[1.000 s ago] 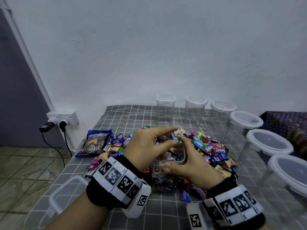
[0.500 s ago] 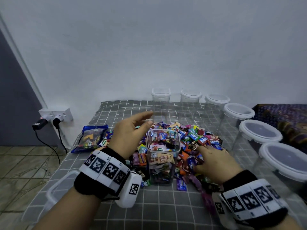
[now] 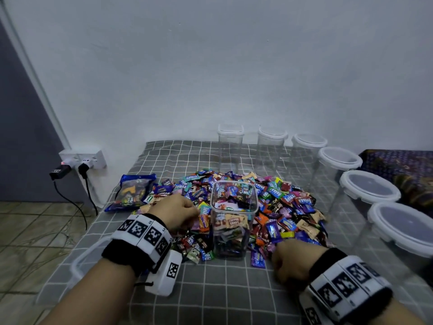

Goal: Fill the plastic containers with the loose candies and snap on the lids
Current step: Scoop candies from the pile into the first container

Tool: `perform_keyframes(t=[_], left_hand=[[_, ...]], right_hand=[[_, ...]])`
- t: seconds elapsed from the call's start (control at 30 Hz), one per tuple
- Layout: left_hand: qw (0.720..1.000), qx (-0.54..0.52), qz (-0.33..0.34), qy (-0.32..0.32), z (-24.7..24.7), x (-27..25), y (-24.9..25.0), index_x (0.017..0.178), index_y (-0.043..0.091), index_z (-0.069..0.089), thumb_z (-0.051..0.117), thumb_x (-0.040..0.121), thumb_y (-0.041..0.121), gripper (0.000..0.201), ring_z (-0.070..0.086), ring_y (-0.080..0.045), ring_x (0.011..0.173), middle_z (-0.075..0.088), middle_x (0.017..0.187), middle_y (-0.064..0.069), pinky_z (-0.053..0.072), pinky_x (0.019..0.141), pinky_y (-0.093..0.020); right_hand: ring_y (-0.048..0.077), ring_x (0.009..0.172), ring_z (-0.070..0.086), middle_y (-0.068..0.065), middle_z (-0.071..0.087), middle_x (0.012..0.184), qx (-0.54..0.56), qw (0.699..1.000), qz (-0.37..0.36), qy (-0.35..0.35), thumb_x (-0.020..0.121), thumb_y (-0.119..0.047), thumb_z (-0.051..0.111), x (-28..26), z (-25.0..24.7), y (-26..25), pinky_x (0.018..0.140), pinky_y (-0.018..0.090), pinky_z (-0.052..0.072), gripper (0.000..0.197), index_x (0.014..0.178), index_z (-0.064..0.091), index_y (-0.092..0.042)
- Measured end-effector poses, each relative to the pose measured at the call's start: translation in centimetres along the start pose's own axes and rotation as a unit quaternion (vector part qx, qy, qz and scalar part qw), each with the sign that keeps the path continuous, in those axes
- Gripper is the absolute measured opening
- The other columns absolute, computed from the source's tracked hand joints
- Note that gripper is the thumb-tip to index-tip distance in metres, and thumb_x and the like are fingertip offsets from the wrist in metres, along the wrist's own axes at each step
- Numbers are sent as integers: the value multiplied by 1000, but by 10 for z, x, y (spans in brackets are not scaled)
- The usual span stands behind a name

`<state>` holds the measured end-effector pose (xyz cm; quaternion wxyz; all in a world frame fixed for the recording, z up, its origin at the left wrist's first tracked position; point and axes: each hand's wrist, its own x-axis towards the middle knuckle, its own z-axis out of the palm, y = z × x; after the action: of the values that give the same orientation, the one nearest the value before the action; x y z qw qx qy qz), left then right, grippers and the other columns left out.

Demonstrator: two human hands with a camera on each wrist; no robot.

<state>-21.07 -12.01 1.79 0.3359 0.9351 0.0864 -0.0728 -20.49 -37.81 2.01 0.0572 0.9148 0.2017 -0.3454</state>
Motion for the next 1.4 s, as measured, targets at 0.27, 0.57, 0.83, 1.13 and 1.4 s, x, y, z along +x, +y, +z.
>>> perform_keyframes(t=[0.27,0.57,0.83,1.13,1.4], left_hand=[[1000,-24,-15,-14,9,4,-6,82,18,68,58,91,28,16,58,-16,62,65,71,-1,49,62,-27],[995,74,4,72,-2,5,-2,87,35,62,62,86,34,1,61,-13,96,67,104,6,49,91,-35],[949,315,-7,-29,10,26,12,148,39,9,69,74,54,96,22,-23,142,9,158,3,36,107,-44],[951,305,4,-53,21,37,8,133,37,43,61,84,48,53,53,-23,117,55,131,1,49,90,-36],[965,260,-8,12,20,36,12,116,31,63,59,87,44,32,57,-21,106,66,110,-2,48,88,-34]], right_hand=[[26,115,55,14,58,124,25,984,16,175,95,-17,44,48,-16,8,92,29,43,32,125,54,-12],[25,107,56,8,61,117,170,907,32,384,91,-16,48,55,-32,30,87,30,44,24,112,58,-13],[25,146,2,5,-5,159,80,971,4,226,74,-52,70,66,-32,24,116,45,22,111,150,-6,-27],[32,144,10,4,10,157,-14,976,2,217,79,-53,65,82,-26,10,111,48,31,99,150,-1,-33],[25,119,50,5,58,125,-13,956,-23,293,92,-26,52,75,-32,6,98,36,44,43,135,44,-28]])
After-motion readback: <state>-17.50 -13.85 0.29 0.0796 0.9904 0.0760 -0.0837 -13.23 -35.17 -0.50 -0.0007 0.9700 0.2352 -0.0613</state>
